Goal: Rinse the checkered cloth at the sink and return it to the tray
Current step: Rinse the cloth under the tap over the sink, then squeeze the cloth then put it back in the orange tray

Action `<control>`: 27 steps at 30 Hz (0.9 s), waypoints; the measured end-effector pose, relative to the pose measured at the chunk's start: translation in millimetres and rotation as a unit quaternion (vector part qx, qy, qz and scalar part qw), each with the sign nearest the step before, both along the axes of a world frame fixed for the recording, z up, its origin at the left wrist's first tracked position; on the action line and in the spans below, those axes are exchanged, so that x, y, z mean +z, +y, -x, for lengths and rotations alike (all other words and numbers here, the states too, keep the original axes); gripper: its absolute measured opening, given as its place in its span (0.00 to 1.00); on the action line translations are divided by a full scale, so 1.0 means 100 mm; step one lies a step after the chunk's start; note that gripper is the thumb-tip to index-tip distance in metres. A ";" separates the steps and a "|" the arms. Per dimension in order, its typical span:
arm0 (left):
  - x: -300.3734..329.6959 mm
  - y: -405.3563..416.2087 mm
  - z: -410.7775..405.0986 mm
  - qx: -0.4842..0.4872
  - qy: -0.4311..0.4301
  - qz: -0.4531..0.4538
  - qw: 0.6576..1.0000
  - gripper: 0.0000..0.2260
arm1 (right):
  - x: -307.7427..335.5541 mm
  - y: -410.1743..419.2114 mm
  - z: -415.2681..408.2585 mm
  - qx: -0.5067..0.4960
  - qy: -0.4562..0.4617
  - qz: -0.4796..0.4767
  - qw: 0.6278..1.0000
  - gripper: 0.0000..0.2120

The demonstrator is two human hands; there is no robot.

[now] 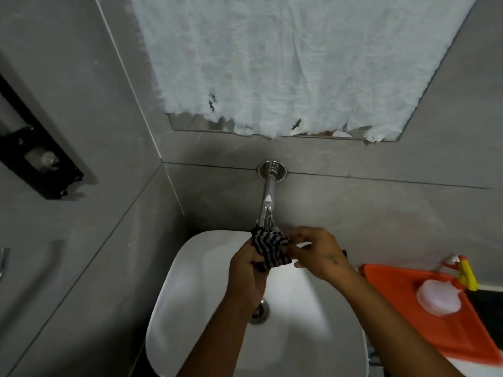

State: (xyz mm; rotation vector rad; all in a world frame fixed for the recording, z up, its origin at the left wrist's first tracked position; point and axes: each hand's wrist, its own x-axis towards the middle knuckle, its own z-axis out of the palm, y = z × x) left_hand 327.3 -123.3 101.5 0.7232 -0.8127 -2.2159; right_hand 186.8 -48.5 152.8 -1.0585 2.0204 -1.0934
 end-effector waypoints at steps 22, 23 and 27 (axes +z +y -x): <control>-0.32 0.67 2.69 -0.267 -0.304 0.274 0.872 0.17 | -1.18 1.97 1.24 -0.406 -0.343 0.074 0.844 0.07; -0.42 0.74 2.86 -0.293 -0.328 0.338 0.832 0.17 | -1.28 2.01 1.29 -0.423 -0.334 0.056 0.841 0.06; -1.12 1.03 3.43 -0.362 -0.405 0.492 0.680 0.16 | -1.77 2.15 1.58 -0.447 -0.239 -0.043 0.861 0.12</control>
